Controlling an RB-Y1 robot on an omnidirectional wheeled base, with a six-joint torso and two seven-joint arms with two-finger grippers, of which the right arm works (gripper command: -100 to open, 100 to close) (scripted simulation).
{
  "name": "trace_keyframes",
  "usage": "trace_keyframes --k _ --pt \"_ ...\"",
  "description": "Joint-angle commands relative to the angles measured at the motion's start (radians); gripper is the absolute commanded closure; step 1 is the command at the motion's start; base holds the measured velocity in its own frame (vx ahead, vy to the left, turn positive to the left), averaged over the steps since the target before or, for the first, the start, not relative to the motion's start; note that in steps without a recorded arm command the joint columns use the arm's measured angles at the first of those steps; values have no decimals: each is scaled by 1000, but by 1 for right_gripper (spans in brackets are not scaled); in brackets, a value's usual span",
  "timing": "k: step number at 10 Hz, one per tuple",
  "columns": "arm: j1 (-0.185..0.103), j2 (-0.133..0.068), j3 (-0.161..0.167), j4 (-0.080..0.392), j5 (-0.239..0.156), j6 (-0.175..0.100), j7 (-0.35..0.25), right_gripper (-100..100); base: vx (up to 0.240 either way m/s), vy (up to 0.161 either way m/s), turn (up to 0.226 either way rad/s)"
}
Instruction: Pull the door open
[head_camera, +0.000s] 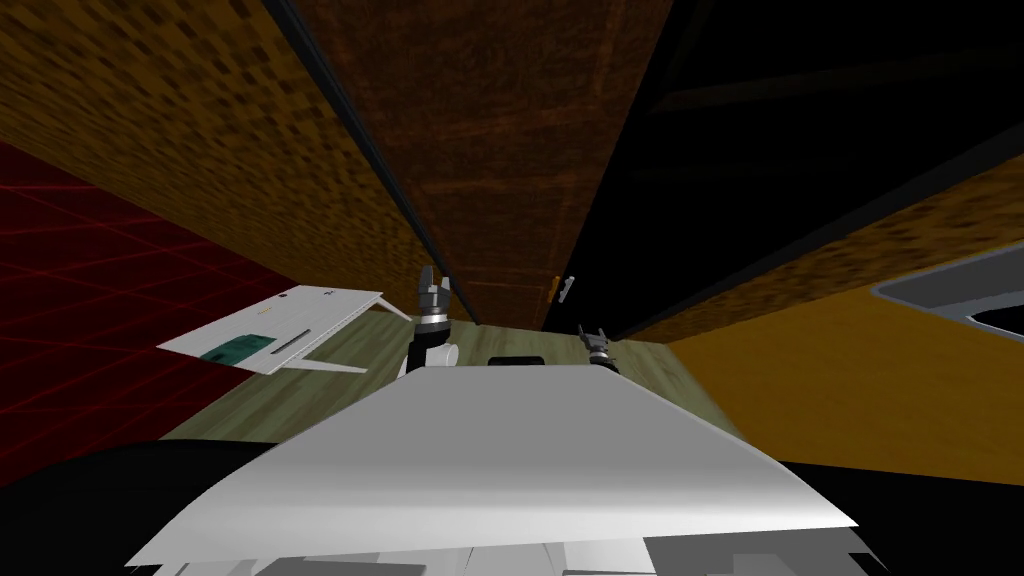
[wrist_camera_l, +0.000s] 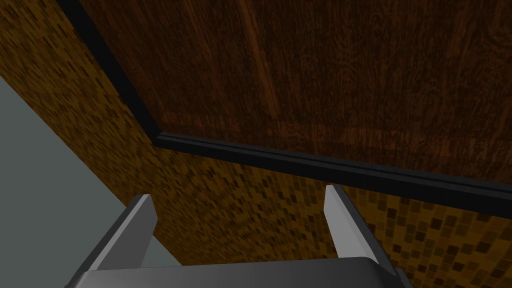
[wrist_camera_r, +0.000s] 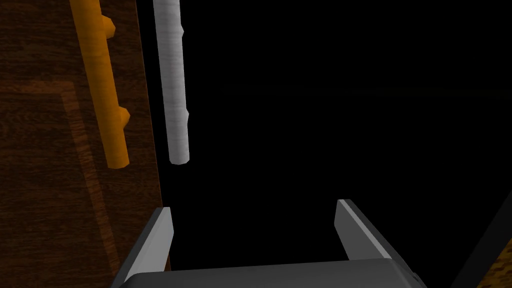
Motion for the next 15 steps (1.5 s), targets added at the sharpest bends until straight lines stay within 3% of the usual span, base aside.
trace_keyframes --k 1,9,10,15 --pt "24 -18 -20 24 -11 7 5 -100 -192 -30 -162" --pt "96 -67 -85 96 -46 18 15 -100 -77 -26 -77" --pt "94 -69 -102 110 -53 25 22 -100 75 -48 8" --pt "43 -38 -87 87 -42 31 26 -100 183 -40 84"
